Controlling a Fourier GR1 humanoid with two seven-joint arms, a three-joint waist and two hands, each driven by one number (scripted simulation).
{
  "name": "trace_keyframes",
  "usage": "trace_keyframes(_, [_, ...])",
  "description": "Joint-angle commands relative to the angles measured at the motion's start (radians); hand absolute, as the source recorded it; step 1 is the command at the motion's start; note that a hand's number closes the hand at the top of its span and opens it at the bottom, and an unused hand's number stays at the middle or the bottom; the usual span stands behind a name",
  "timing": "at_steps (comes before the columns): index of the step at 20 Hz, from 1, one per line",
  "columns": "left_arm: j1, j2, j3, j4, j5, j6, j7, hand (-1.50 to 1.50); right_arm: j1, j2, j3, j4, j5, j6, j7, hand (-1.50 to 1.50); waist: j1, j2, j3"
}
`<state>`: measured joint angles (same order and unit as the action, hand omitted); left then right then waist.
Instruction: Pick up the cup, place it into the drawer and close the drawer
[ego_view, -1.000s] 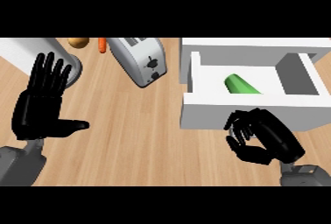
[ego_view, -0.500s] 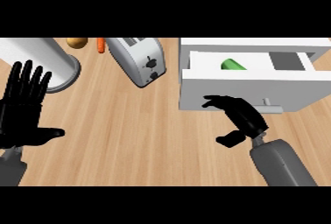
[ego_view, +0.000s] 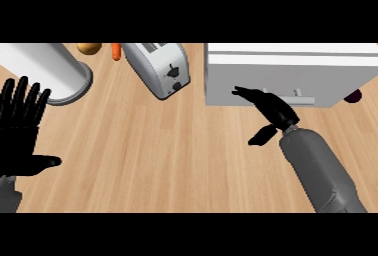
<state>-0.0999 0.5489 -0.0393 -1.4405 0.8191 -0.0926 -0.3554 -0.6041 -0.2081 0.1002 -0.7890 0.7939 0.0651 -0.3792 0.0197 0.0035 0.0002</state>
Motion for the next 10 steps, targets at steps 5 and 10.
trace_keyframes(5, [-0.039, -0.026, 0.014, 0.06, -0.021, -0.048, 0.0, -1.5, -0.252, -0.052, -0.11, 0.397, -0.011, -0.008, -0.125, -1.5, 0.03, 0.016, 0.002])
trace_keyframes(10, [-0.004, -0.034, -0.004, 0.038, -0.039, -0.082, -0.015, -1.5, -0.343, -0.084, -0.134, 0.476, -0.007, 0.004, -0.119, -1.5, 0.053, 0.025, 0.002])
